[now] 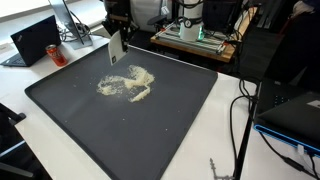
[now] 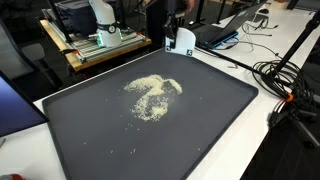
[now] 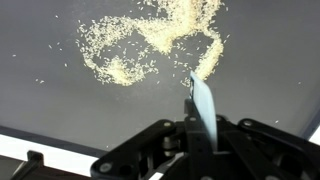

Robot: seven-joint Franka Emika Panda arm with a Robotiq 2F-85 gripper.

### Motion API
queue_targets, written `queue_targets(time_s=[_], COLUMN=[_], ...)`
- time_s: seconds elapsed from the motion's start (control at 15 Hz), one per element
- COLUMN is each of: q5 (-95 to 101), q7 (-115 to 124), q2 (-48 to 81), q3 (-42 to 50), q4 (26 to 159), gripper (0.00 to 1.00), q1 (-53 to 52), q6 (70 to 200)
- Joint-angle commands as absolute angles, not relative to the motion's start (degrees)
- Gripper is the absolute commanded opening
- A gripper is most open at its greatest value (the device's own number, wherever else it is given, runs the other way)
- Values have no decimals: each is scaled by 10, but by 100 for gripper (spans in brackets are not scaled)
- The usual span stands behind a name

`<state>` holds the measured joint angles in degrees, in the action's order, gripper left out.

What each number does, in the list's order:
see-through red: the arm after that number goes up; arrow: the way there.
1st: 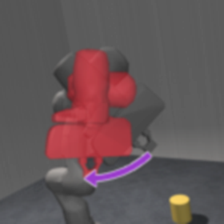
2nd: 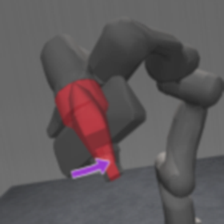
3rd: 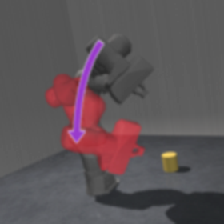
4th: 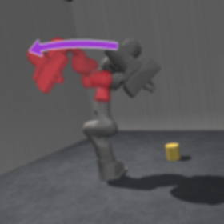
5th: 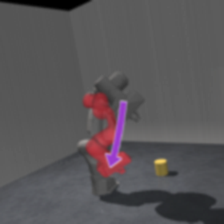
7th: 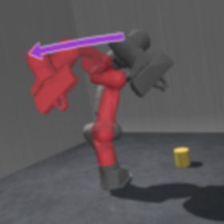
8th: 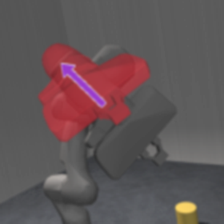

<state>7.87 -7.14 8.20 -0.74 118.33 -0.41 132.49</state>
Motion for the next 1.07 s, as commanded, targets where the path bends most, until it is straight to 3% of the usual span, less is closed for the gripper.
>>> queue_targets(time_s=[0.0,0.47,1.0], q5=[108,95,-47], q7=[1,-13,-77], q2=[88,83,150], q3=[13,12,28], q4=[1177,1182,1129], gripper=[1,1,1], q1=[-2,-1,61], q6=[1351,1344,1300])
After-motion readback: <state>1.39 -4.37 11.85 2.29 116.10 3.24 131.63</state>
